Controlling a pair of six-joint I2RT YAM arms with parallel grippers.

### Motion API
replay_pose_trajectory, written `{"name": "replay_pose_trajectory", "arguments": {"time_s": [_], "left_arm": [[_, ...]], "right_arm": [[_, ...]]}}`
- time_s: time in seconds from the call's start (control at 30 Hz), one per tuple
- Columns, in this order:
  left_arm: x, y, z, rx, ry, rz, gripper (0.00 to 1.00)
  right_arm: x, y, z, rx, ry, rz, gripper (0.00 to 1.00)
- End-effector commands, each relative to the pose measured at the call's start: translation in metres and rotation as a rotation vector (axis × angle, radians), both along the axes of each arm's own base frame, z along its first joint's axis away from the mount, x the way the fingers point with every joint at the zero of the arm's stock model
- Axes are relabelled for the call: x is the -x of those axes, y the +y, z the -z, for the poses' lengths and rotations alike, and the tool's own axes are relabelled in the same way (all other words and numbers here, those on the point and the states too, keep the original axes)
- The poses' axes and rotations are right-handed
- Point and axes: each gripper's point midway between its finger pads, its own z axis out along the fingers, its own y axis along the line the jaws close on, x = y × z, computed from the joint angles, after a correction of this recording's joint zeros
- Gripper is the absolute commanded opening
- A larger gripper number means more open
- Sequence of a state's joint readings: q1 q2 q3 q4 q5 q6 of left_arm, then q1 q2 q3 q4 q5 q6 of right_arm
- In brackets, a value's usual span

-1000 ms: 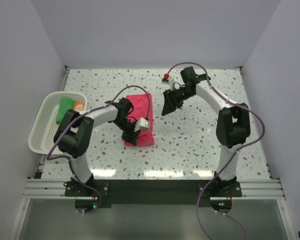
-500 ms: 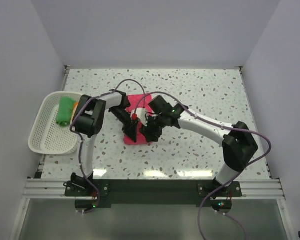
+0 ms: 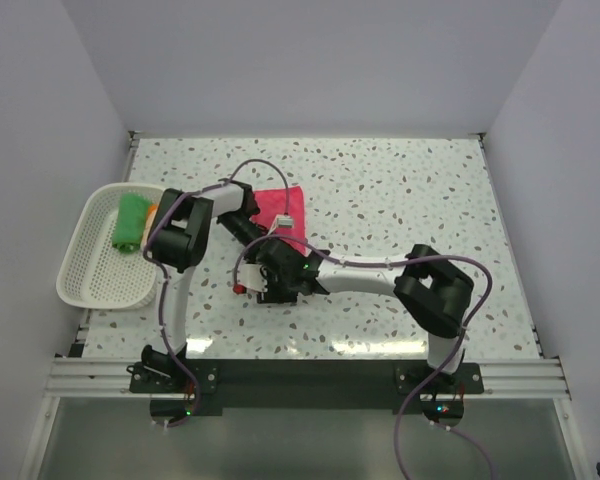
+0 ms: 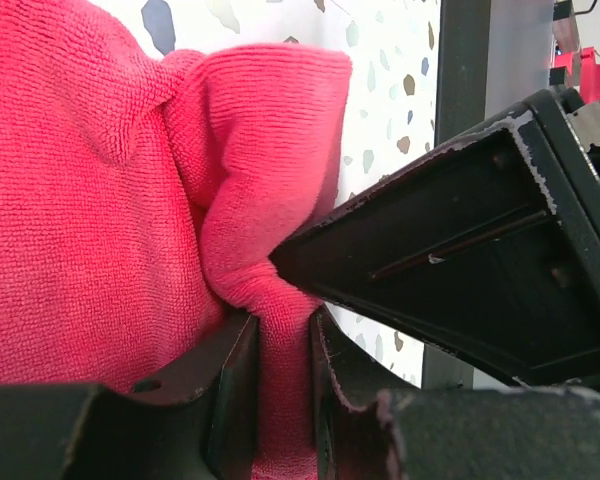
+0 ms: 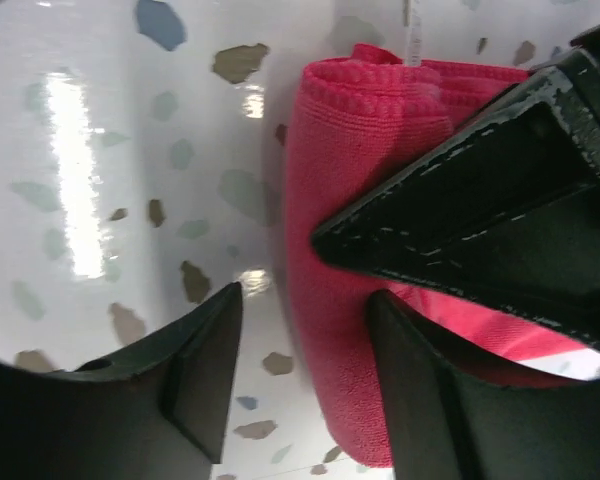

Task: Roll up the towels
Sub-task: Roll the towel

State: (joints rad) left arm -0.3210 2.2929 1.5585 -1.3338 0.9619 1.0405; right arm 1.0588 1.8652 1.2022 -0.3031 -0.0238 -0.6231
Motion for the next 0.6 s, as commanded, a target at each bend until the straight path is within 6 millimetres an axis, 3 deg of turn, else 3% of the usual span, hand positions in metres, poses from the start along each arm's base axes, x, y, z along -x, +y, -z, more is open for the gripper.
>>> {"name": "replay_pose_trajectory", "arguments": {"time_s": [0.0,0.13,0.23,0.4,0.57], "left_arm": [[-0.028,0.018,0.057,-0.064,-0.228,0.101,0.28],[-0.03,0.019,0.05,-0.047,-0.25,0.085,0.34],[-0.031,0.022,0.038,-0.031,-0.267,0.06,0.42],[-0.034,0.033,0.007,-0.01,-0.311,0.029,0.51],[-0.051,0.061,-0.025,0.015,-0.377,-0.073,0.56]], "right_arm": [[-0.02,0.0,0.015,0.043,-0.105,0.007,0.54],[-0.009,-0.008,0.028,0.085,-0.044,-0.012,0.17],[0.005,-0.015,0.032,0.103,0.046,-0.039,0.0],[0.031,-0.024,0.03,0.096,0.263,-0.081,0.0],[0.037,-0.027,0.02,0.054,0.426,-0.057,0.0]]}}
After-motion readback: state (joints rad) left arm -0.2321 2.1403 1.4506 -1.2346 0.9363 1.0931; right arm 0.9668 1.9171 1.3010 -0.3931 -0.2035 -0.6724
